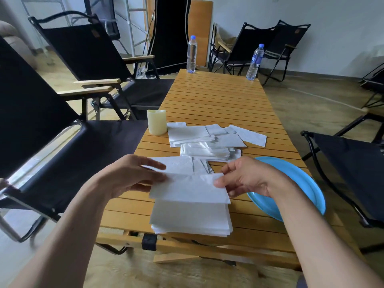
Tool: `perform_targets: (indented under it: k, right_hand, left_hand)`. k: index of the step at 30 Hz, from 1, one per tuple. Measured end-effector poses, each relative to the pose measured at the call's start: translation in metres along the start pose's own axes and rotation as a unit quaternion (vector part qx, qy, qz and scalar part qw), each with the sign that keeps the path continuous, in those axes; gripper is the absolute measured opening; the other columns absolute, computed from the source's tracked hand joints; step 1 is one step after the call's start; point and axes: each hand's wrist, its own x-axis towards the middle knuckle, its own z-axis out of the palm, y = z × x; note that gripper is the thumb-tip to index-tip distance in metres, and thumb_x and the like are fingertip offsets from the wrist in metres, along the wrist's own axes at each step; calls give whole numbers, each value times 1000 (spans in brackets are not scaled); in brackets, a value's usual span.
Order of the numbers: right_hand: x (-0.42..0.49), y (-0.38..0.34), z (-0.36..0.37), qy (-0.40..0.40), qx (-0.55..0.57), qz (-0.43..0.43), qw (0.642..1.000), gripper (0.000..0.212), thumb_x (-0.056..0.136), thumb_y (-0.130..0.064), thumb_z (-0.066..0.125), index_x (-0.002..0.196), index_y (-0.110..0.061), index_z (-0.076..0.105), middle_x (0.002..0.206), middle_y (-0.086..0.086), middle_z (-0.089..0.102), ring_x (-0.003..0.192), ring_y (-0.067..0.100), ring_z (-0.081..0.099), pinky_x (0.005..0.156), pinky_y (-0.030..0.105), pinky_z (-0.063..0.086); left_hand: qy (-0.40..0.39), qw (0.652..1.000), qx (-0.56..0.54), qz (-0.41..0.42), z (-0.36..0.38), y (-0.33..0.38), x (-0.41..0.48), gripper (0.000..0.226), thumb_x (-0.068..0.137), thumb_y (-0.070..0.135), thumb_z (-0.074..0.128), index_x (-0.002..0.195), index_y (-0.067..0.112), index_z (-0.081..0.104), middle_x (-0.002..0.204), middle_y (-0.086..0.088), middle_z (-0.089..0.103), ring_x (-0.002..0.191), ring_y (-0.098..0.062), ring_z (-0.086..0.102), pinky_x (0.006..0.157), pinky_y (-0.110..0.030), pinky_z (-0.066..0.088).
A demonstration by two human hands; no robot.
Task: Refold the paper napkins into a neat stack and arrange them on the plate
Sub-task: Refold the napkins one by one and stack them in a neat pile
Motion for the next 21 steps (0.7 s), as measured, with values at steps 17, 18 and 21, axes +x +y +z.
perform_targets:
  k: [17,18,21]
  right_hand:
    - [1,5,8,17,-251,54,966,37,63,-28,95,76,-13,63,54,-2,67,42,5,56,38,17,40]
    - [4,4,8,40,-241,32,969,37,63,-30,95,77,-14,65,54,-3,67,42,4,55,39,18,40]
    - [22,4,14,130,-165,-101,972,18,77,-31,85,85,-22,72,75,-6,75,65,6,64,55,19,45]
  left_hand:
    - [43,981,165,-87,-5,-17,8,72,31,54,92,89,15,74,73,-2,77,60,-10,68,48,-21,49]
    - [65,983,157,-77,-8,-19,10,68,35,56,91,87,15,75,73,-3,77,62,-12,66,47,-21,48]
    - [180,977,107,-24,-14,-31,26,46,63,48,88,91,13,75,81,-4,76,70,-13,68,51,-23,51]
